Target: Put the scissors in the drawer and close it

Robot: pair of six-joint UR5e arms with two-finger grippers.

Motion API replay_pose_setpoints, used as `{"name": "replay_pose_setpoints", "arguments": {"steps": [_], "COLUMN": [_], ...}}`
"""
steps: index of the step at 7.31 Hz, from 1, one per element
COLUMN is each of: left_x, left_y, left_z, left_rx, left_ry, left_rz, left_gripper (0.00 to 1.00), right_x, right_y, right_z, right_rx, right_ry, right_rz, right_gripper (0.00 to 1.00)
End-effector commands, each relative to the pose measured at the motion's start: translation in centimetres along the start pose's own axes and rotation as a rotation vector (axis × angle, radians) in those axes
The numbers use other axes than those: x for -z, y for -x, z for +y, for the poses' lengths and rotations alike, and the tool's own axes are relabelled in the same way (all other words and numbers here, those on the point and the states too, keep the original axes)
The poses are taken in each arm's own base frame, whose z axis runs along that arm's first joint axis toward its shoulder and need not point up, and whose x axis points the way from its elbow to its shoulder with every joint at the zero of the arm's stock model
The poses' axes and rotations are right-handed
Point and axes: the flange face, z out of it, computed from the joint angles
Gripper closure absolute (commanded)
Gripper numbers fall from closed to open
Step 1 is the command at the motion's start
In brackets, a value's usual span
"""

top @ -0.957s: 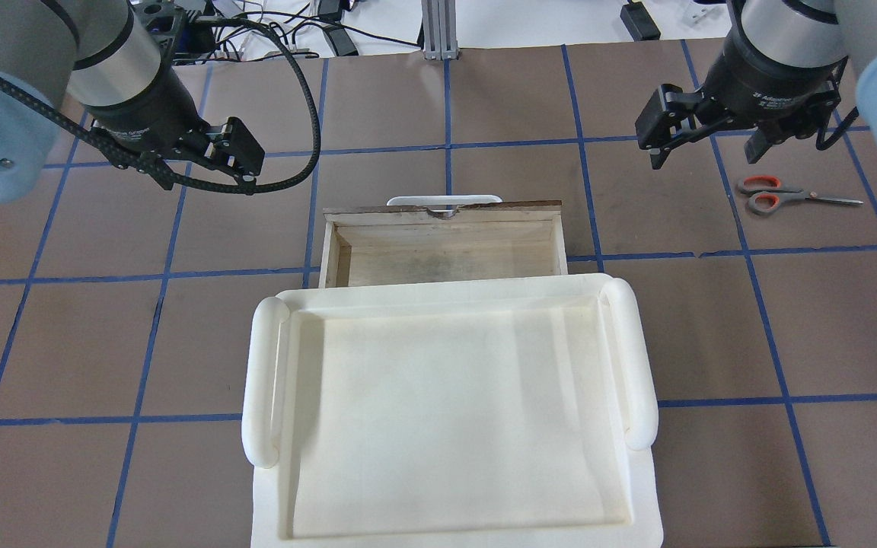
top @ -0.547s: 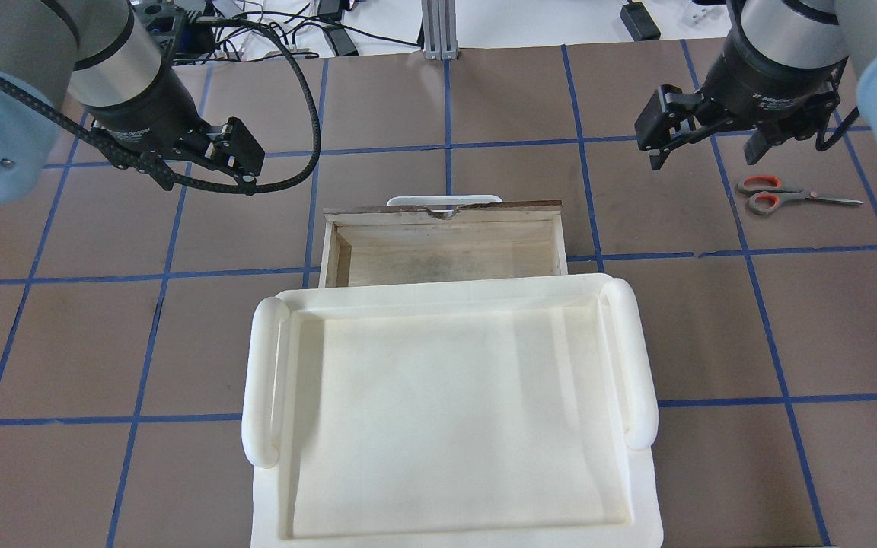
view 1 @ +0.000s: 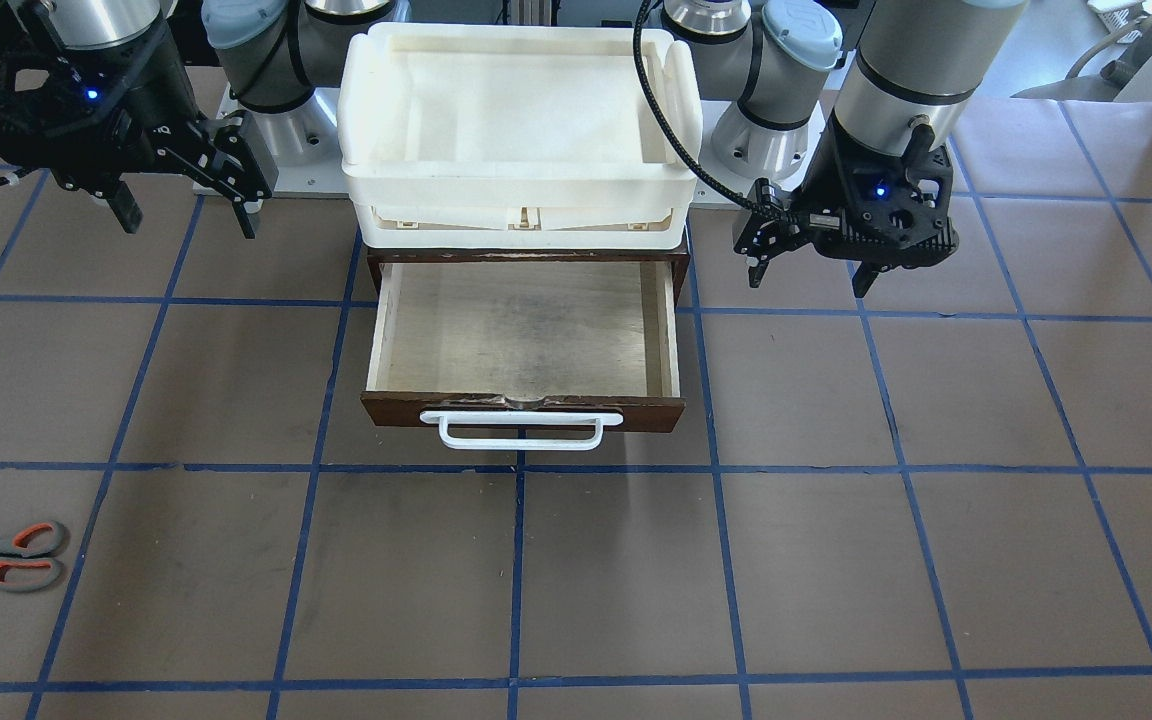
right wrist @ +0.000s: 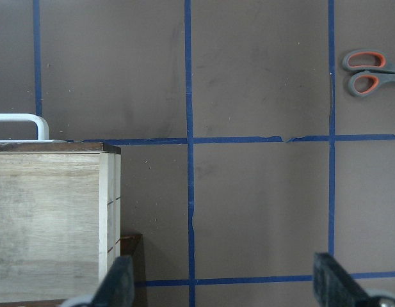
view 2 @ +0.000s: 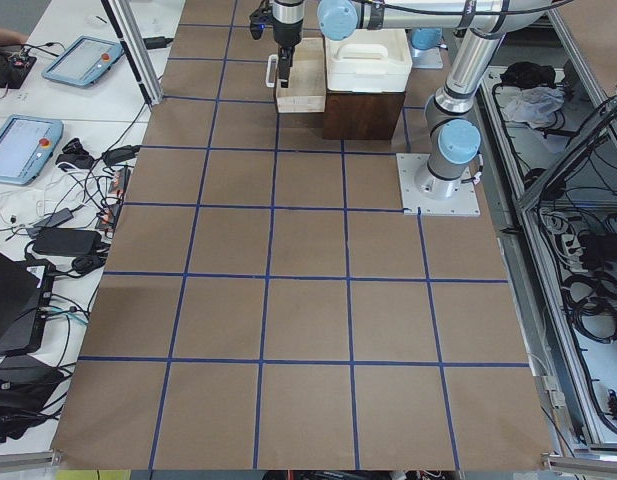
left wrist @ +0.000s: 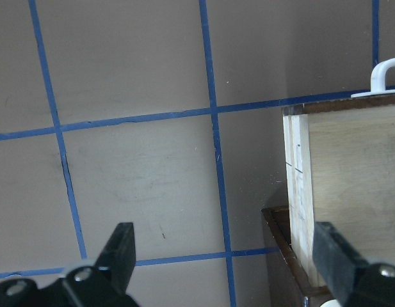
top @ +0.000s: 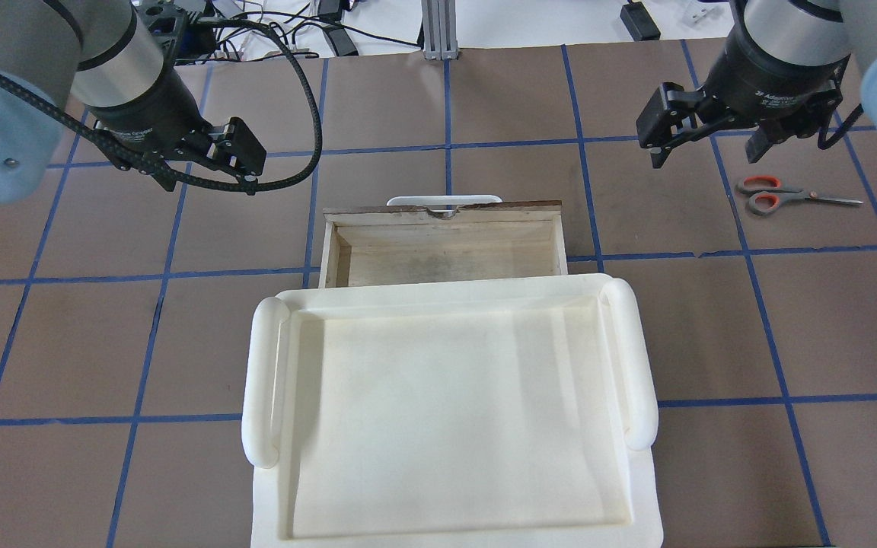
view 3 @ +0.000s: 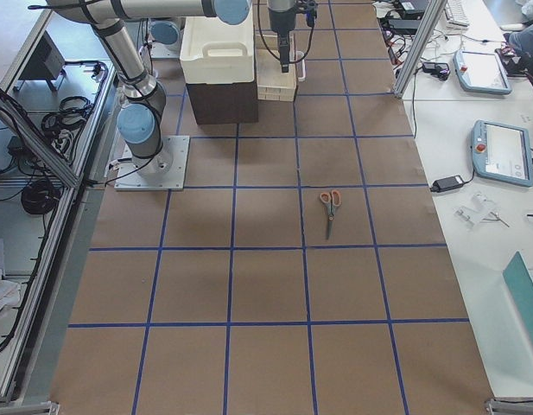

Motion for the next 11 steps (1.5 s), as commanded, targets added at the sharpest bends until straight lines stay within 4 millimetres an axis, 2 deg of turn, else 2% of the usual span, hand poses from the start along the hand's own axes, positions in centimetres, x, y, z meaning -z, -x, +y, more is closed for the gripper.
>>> {"name": "replay_pose_setpoints", "arguments": {"steps": [1,7,9,11], "left_x": [-0.7,-0.5,-0.5,-0.6], "left_y": [0.0,0.0,0.0,0.0], "left_z": [-0.4,0.0,0.1,0.0], "left_rx": [0.000,-0.011,-0.011,-0.002], "left_ry": [0.011,0.006,0.005,0.008], "left_rz": [0.001,-0.003,-0.001,0.002], "left_gripper": [0.00,0.00,0.00,0.00], "right_x": [-0.2,-0.9,-0.9,-1.6], "right_y": [0.1,0.1,-0.3,-0.8], "right_z": [0.0,-0.1,0.1,0.4], "right_rx": [0.001,0.000,0.003,0.002], "right_ry": [0.006,0.032,0.038,0.094], "right_rz": [-0.002,0.016,0.063,0.072], "right_gripper": [0.00,0.00,0.00,0.00]}}
